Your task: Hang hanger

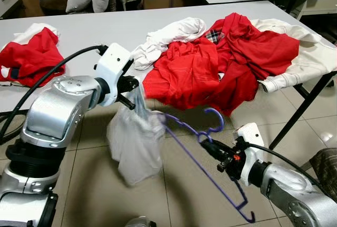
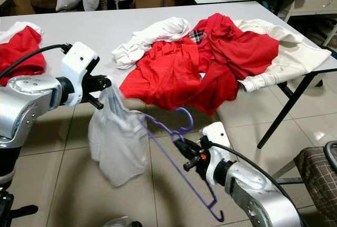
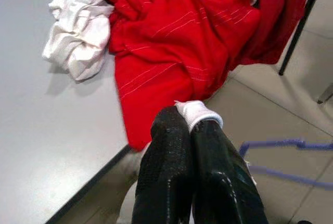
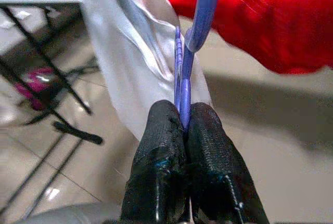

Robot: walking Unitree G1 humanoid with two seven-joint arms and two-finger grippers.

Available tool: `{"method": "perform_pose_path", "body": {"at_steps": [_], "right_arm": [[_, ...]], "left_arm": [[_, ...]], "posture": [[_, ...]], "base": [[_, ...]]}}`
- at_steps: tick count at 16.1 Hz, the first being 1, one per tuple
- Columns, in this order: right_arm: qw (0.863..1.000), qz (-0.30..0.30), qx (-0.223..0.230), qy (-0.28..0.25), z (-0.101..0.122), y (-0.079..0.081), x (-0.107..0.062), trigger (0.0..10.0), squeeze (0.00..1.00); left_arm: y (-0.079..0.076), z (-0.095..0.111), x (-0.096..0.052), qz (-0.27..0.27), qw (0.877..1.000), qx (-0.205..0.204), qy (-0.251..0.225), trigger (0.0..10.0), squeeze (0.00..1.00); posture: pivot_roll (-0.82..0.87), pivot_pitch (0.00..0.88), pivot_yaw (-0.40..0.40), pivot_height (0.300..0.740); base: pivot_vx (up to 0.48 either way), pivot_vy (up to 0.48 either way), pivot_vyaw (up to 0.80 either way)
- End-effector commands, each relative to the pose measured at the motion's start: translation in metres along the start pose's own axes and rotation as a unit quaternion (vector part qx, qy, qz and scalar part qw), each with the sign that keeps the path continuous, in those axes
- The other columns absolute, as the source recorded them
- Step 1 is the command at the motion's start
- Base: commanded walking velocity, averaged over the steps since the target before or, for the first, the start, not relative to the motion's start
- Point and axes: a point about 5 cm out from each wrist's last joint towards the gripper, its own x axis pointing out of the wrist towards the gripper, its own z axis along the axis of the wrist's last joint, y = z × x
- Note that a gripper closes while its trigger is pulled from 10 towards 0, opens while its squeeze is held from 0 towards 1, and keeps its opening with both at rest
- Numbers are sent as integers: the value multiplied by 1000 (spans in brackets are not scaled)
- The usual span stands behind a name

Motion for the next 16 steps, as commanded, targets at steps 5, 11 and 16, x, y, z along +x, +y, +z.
{"method": "perform_pose_path", "body": {"at_steps": [5, 11, 16], "right_arm": [[999, 34, -14, -23, 8, 5, -3, 10000, 0], [997, 65, -26, -12, 8, 4, 11, 10000, 0], [998, 38, -21, 36, -1, -8, 24, 10000, 0]], "left_arm": [[6, 15, -4, 22, 999, 0, -31, 0, 0], [-12, 24, -3, -30, 998, 9, -51, 0, 0], [-16, 30, -9, -45, 997, 17, -57, 0, 0]], "posture": [[32, 0, 50, 740], [41, 0, 53, 740], [53, 0, 47, 740]], "base": [[0, 0, 0], [0, 0, 0], [0, 0, 0]]}}
